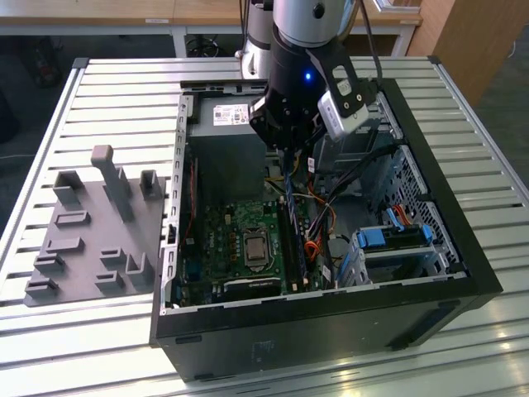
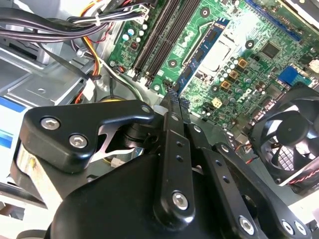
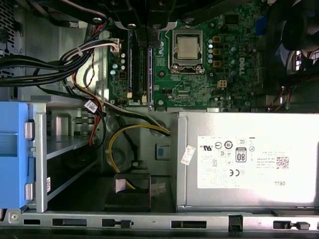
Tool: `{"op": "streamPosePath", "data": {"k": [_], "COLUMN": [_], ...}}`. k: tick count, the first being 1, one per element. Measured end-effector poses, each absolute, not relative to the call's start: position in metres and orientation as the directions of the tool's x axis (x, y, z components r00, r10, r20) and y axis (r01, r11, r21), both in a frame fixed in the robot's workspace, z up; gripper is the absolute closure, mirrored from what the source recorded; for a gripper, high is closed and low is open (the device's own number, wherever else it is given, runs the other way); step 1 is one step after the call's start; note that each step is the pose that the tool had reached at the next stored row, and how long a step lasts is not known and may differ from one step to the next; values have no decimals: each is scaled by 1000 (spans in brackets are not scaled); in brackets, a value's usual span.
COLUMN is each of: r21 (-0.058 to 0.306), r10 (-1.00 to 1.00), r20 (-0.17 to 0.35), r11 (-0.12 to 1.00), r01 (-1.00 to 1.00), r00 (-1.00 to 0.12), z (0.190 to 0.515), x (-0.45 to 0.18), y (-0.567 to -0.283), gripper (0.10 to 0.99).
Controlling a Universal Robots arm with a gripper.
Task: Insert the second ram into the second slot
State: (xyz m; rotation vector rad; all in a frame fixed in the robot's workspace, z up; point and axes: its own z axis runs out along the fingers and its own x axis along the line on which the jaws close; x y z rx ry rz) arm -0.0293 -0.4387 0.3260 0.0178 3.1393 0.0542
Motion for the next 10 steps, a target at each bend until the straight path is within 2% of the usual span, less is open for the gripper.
{"op": "streamPosePath", "data": {"k": [10], "r21": [34], "r10": [11], "r20": [-2], "r11": [999], "r01": [11], "r00": [-1000], "z": [322], "x": [-29], "y": [-439], "gripper": [973]}}
